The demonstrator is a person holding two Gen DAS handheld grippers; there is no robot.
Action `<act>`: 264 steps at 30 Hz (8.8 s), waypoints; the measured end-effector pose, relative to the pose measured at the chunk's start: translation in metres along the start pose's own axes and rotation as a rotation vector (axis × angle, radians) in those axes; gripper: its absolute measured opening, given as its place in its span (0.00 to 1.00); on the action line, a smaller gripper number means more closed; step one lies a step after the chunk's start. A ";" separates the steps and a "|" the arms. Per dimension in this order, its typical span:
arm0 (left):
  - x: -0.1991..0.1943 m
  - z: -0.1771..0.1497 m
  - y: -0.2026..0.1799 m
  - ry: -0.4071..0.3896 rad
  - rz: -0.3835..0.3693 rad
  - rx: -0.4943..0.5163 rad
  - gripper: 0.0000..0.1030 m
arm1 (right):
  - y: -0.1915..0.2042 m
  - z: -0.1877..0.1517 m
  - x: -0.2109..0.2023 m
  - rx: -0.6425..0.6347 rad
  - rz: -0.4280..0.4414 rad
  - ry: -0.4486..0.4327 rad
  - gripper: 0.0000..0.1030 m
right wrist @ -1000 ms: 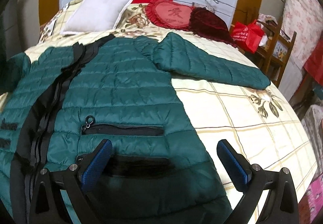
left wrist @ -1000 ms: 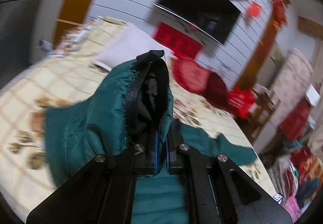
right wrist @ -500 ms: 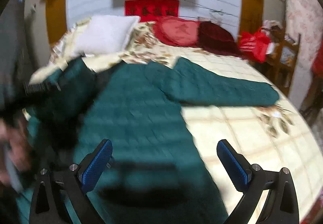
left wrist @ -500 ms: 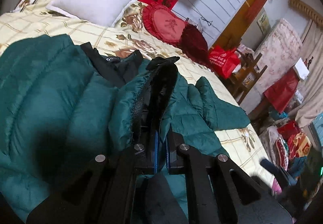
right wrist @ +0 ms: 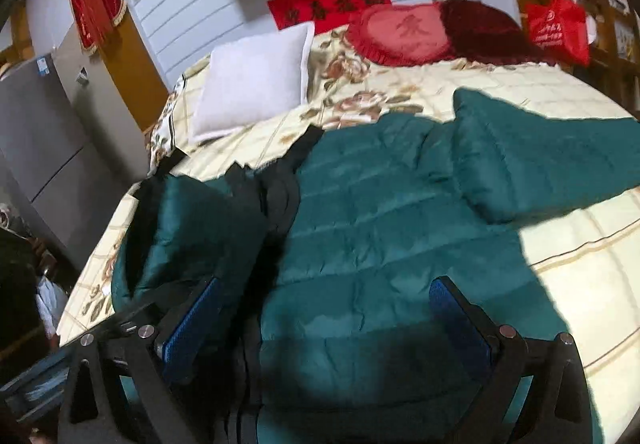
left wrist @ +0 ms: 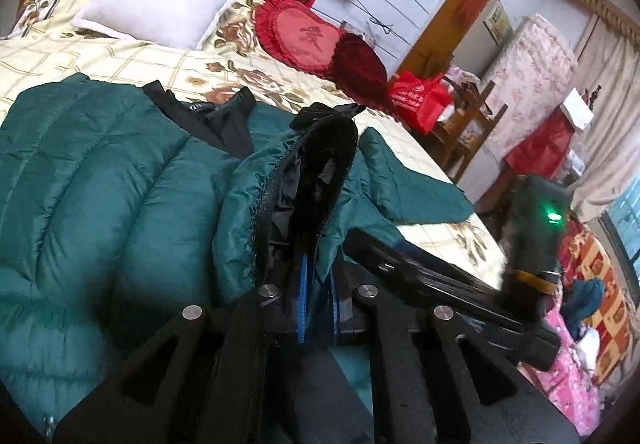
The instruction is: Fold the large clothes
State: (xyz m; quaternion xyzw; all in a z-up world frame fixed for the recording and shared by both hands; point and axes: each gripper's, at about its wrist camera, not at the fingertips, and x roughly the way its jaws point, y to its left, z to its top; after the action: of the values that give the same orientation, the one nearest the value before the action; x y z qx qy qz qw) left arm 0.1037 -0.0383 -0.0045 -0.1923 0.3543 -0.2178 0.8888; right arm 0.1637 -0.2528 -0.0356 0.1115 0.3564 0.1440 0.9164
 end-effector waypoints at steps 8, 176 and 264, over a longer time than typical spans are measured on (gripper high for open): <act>-0.046 -0.004 0.014 -0.096 0.018 -0.058 0.61 | 0.002 -0.006 -0.007 -0.011 -0.009 -0.018 1.00; -0.002 0.008 0.090 -0.084 0.585 -0.086 0.70 | -0.416 0.115 -0.065 0.322 -0.469 -0.121 0.15; -0.035 0.045 0.028 -0.243 0.156 0.026 0.10 | -0.025 -0.038 0.004 -0.148 -0.232 0.185 0.82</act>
State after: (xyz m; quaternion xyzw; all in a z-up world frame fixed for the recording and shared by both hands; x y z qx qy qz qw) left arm 0.1203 0.0114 0.0310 -0.1774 0.2553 -0.1276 0.9419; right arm 0.1452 -0.2715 -0.0728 -0.0121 0.4383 0.0728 0.8958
